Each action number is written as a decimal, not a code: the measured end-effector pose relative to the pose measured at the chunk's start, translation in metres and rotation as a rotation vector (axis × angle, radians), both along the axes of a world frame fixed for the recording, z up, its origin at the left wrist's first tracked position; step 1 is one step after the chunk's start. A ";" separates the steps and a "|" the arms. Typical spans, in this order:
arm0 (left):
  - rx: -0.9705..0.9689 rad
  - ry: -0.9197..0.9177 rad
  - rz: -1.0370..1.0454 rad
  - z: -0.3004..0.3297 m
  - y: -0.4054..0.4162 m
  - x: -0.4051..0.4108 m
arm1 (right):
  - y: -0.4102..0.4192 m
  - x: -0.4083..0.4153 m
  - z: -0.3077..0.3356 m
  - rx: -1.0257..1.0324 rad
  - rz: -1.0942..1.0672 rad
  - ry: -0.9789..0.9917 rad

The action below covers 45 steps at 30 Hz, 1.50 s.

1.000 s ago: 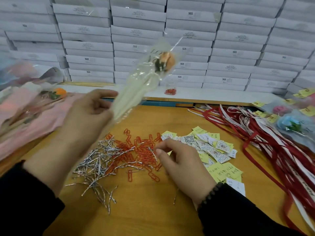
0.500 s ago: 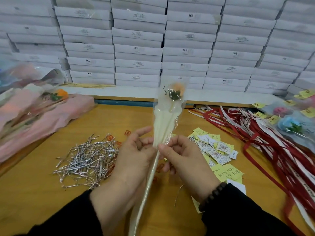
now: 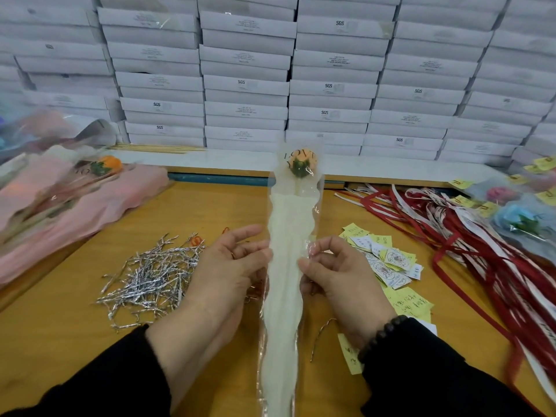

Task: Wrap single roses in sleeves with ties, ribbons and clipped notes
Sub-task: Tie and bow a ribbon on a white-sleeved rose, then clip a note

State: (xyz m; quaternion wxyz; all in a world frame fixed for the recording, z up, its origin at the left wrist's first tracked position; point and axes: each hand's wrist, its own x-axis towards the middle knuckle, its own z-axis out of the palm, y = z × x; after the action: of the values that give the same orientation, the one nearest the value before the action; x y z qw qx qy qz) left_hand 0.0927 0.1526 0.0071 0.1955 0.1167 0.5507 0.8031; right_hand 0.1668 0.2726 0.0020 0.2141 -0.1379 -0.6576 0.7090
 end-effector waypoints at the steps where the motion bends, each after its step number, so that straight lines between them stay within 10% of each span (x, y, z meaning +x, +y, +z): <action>1: -0.013 -0.019 -0.032 -0.001 -0.001 -0.001 | 0.000 0.000 0.000 0.008 -0.015 0.009; 7: -0.225 -0.008 -0.396 -0.005 -0.004 0.002 | 0.006 -0.001 -0.001 0.052 -0.069 0.045; 45: -0.196 0.082 -0.272 -0.007 -0.004 -0.004 | 0.001 0.001 -0.002 -0.043 0.109 0.004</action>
State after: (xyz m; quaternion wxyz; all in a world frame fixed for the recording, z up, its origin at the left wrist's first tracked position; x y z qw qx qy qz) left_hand 0.0892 0.1490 -0.0003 0.2901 0.2033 0.6130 0.7063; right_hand 0.1680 0.2732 -0.0004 0.1737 -0.1050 -0.6481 0.7340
